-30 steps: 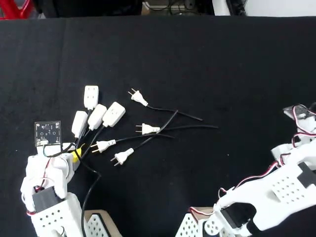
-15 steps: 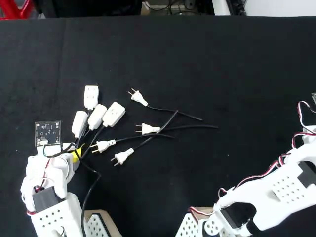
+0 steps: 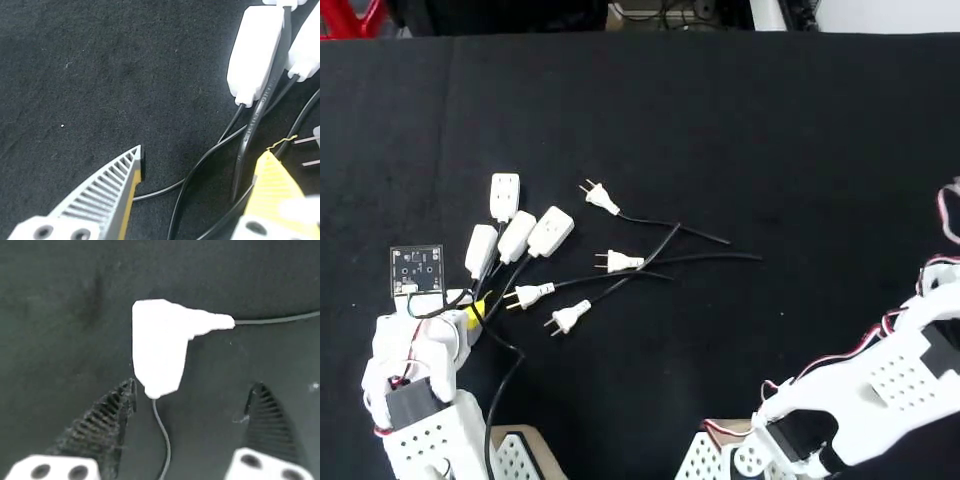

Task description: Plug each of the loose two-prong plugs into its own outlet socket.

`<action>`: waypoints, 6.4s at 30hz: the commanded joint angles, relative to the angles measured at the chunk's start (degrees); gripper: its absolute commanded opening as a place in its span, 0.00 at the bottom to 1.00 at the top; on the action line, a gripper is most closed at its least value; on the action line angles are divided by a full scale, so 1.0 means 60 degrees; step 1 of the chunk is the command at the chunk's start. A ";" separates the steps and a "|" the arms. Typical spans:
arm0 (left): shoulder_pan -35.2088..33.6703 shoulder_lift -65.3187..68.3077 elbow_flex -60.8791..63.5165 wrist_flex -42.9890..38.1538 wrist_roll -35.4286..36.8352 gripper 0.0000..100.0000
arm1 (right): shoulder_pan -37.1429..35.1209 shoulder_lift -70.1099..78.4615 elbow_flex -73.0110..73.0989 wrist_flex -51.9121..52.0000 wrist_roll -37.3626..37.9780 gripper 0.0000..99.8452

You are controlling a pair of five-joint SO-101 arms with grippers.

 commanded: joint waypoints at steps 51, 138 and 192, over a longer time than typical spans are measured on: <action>-0.0007 -0.0073 0.0183 -0.0132 -0.0117 0.35 | -1.6733 -0.5355 0.8784 -0.4278 -1.7641 0.10; 0.0007 -0.0073 0.0183 -0.0117 -0.0117 0.35 | -1.6806 -0.5590 1.0293 -0.7194 -1.8930 0.14; 0.0022 -0.0059 0.0183 -0.0088 -0.0484 0.35 | -1.9150 -0.1912 0.7245 -0.3985 -1.6513 0.14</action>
